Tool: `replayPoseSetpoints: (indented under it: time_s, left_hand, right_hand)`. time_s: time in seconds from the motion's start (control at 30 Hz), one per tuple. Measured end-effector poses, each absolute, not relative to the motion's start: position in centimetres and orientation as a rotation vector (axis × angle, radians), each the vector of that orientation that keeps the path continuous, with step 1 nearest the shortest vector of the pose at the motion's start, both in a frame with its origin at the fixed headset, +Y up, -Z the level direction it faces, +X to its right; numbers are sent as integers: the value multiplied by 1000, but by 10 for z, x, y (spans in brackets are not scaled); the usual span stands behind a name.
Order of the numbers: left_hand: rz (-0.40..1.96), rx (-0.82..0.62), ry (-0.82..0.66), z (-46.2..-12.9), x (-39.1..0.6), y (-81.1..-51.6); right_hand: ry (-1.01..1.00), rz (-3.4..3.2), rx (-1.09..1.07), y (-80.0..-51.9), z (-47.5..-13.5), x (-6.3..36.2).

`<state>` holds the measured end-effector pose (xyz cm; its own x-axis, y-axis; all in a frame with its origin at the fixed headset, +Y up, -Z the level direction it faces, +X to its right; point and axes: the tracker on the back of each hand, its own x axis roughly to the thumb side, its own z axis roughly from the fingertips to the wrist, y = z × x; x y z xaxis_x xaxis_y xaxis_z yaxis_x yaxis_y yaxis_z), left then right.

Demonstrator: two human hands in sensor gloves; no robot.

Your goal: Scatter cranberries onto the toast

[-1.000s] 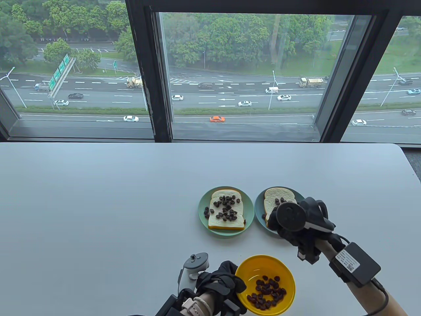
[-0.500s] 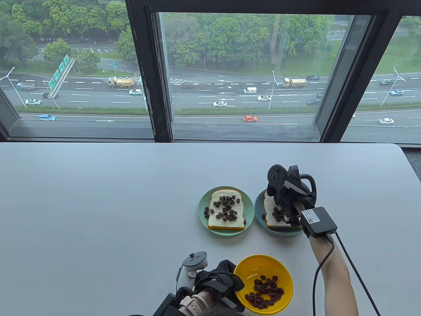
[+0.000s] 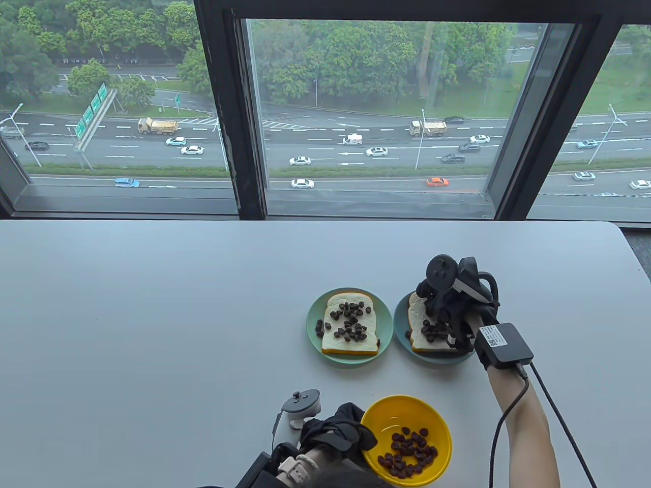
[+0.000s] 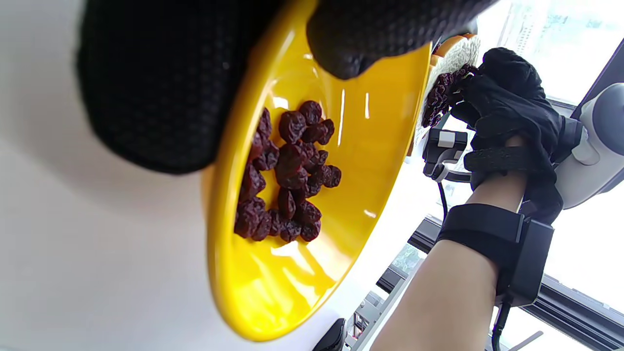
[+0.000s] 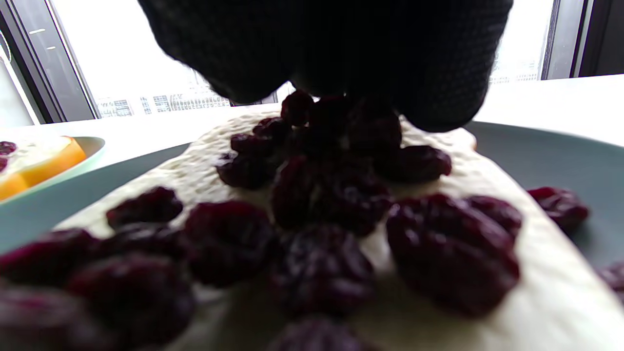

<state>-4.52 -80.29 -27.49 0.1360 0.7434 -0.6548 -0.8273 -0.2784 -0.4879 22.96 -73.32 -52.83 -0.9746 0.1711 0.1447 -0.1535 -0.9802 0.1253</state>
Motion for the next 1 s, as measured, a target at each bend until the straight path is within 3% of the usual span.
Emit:
replayPoseSetpoints:
  time_s: [0.3, 0.5, 0.73, 1.0]
  left_hand:
    - [1516, -1040, 103, -277, -45, -804]
    - [1513, -1009, 97, -278, -44, -803]
    - [1521, -985, 89, -276, -44, -799]
    - [1547, -962, 54, -274, -41, -791]
  right_hand:
    - [108, 2853, 367, -711, -482, 234]
    - [136, 2791, 695, -686, -407, 214]
    - [171, 2713, 1071, -676, -317, 181]
    - [510, 2673, 1206, -699, -287, 170]
